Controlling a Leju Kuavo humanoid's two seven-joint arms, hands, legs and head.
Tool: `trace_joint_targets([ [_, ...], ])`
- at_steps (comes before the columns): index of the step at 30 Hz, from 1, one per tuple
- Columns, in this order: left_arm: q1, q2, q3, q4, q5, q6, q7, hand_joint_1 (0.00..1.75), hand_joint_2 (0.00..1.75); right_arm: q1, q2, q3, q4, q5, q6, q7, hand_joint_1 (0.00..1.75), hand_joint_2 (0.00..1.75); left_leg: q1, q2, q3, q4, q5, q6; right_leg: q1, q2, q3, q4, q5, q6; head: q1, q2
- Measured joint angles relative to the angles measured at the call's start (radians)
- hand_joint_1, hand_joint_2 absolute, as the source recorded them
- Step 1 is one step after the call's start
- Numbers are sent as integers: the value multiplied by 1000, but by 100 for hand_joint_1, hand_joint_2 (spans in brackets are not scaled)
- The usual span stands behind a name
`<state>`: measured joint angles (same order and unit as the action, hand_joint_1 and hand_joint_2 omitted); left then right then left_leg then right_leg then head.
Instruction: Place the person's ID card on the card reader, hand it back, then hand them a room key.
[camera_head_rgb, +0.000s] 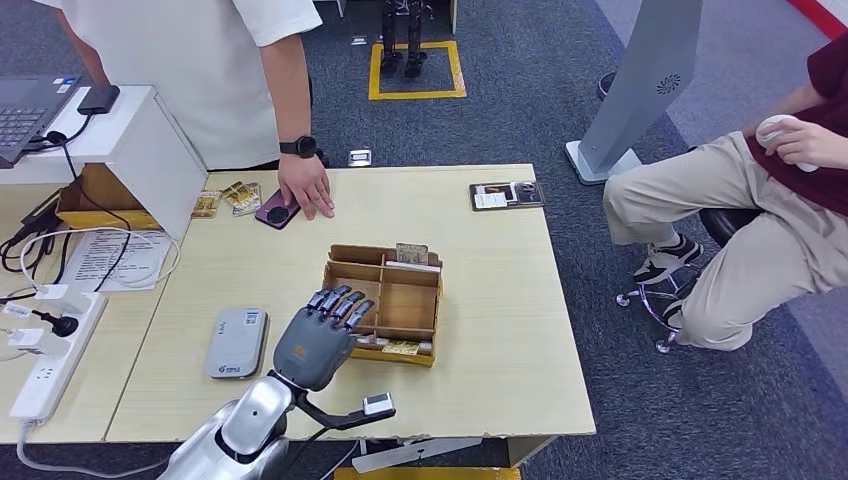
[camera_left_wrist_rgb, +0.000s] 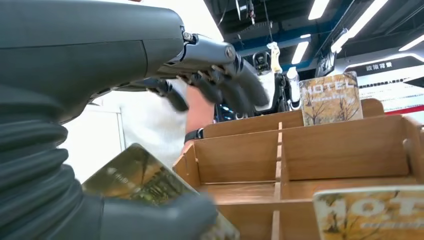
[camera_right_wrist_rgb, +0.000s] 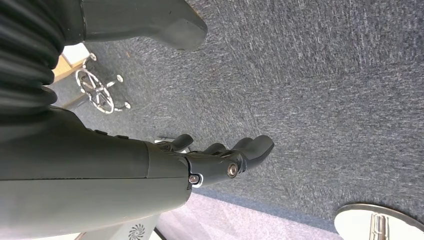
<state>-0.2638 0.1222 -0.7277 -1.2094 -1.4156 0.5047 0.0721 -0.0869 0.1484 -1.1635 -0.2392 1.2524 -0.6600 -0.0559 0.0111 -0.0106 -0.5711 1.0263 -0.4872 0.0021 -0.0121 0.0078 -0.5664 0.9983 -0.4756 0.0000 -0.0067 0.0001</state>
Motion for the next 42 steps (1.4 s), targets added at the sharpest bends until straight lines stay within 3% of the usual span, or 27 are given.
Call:
trace_joint_targets([
  [17,-1,4,0,-4,23,-67,-27,175,175,0,-1,0,0,2,0,0,0,175,0,0,0,0,0,0,0,0,0,0,0,0,0,0],
  [18,-1,4,0,-4,23,-72,-27,169,175,0,-1,0,0,2,0,0,0,175,0,0,0,0,0,0,0,0,0,0,0,0,0,0],
  [22,-1,5,0,-2,15,-75,-19,17,175,0,-1,0,0,3,0,0,0,175,0,0,0,0,0,0,0,0,0,0,0,0,0,0],
  [25,-1,5,0,-2,1,-66,-5,0,175,0,-1,0,0,4,0,1,0,175,0,0,0,0,0,0,0,0,0,0,0,0,0,0],
  [33,7,4,0,-1,-33,23,17,0,175,0,-1,0,0,5,0,1,0,175,0,0,0,0,0,0,0,0,0,0,0,0,0,0],
  [42,14,4,0,-1,-36,32,21,0,175,0,-1,0,0,7,0,1,0,175,0,0,0,0,0,0,0,0,0,0,0,0,0,0],
])
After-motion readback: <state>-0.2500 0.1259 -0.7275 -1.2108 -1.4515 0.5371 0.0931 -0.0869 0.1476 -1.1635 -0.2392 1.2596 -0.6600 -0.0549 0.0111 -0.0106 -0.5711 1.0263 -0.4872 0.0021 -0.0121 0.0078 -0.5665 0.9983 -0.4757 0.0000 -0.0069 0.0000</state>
